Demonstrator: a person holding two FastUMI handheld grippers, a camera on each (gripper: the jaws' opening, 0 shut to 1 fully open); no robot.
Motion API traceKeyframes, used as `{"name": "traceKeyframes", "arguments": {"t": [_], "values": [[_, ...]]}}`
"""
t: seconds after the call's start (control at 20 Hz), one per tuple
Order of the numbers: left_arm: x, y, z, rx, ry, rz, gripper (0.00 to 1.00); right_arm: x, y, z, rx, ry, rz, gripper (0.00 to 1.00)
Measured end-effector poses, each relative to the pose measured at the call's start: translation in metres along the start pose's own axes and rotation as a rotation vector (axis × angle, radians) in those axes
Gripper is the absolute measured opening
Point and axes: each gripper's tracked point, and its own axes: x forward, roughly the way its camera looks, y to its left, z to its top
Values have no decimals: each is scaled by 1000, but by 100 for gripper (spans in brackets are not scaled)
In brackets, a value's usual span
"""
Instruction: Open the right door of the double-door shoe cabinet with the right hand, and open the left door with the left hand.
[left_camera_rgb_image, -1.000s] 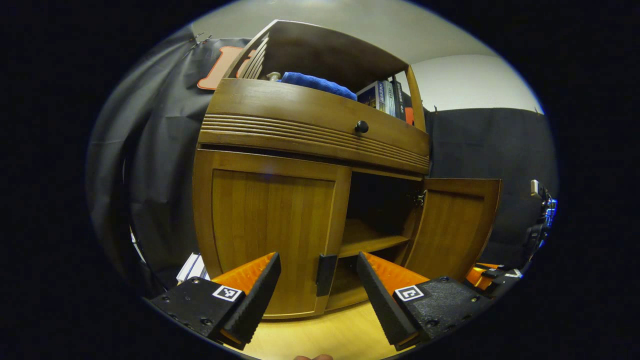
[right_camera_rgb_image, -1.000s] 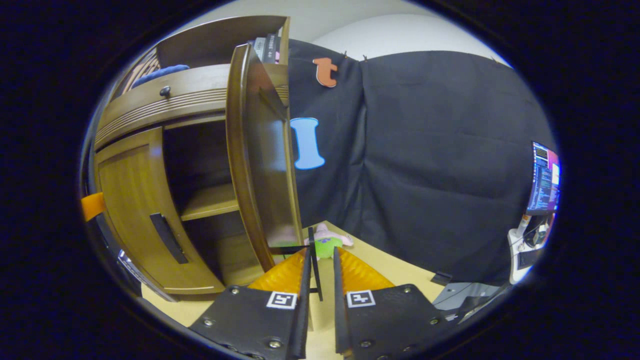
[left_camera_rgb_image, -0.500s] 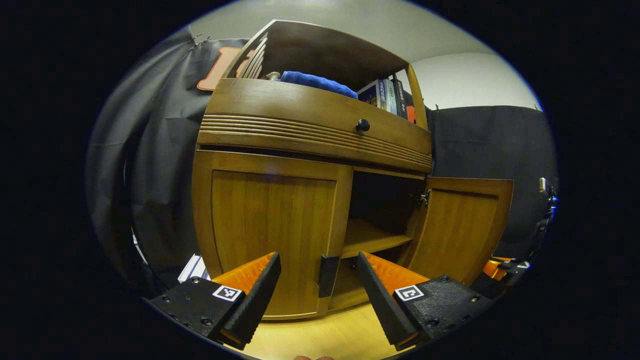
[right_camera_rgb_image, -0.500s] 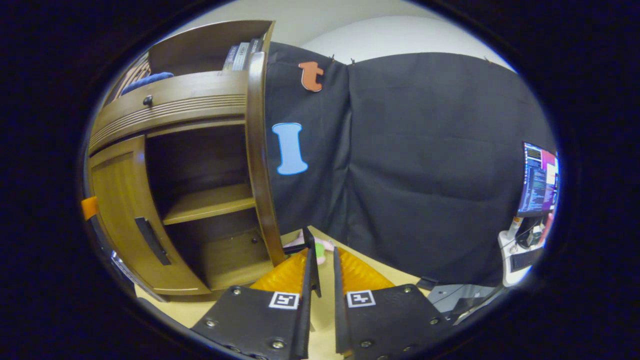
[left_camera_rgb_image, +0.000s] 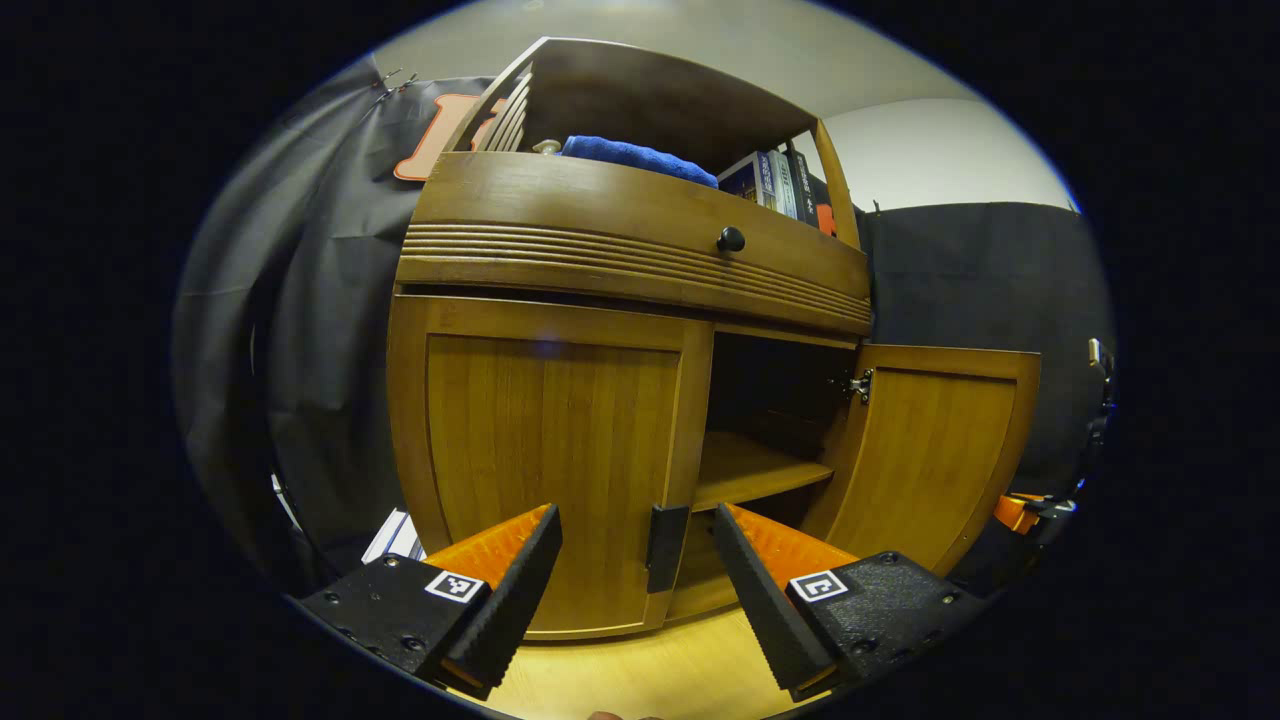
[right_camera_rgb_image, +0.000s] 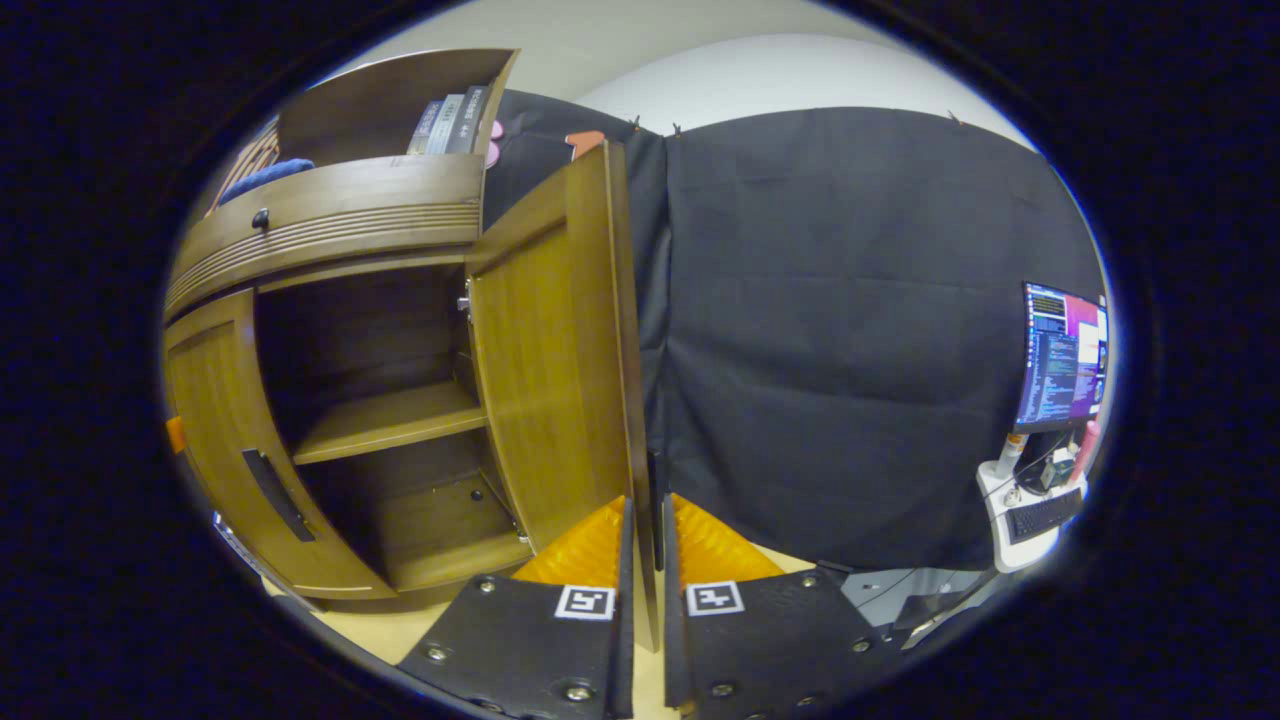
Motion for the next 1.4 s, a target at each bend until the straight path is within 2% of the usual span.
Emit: {"name": "traceKeyframes", "arguments": {"t": [0.45,0.7,0.75,0.9,0.95,1.05,1.15,1.2,1.35,1.4], "values": [[25,-9,-11,1,10,10,95,-25,-3,31,-4,-69,5,12],[63,-20,-25,32,10,20,92,-40,-11,57,12,-126,3,11],[72,-21,-31,35,19,24,95,-41,-16,63,8,-140,-5,11],[100,-22,-49,36,49,44,96,-43,-28,72,3,-157,-30,11],[105,-20,-53,47,50,50,93,-44,-32,72,1,-156,-39,11],[121,-17,-68,74,92,68,79,-45,-40,74,4,-156,-57,12],[128,-17,-80,51,116,84,57,-45,-46,75,14,-157,-70,11],[129,-21,-82,28,121,72,54,-47,-49,75,18,-160,-75,11],[129,-20,-84,34,120,96,36,-45,-56,71,30,-152,-79,11],[130,-20,-83,32,113,97,36,-44,-56,70,34,-146,-74,11]]}}
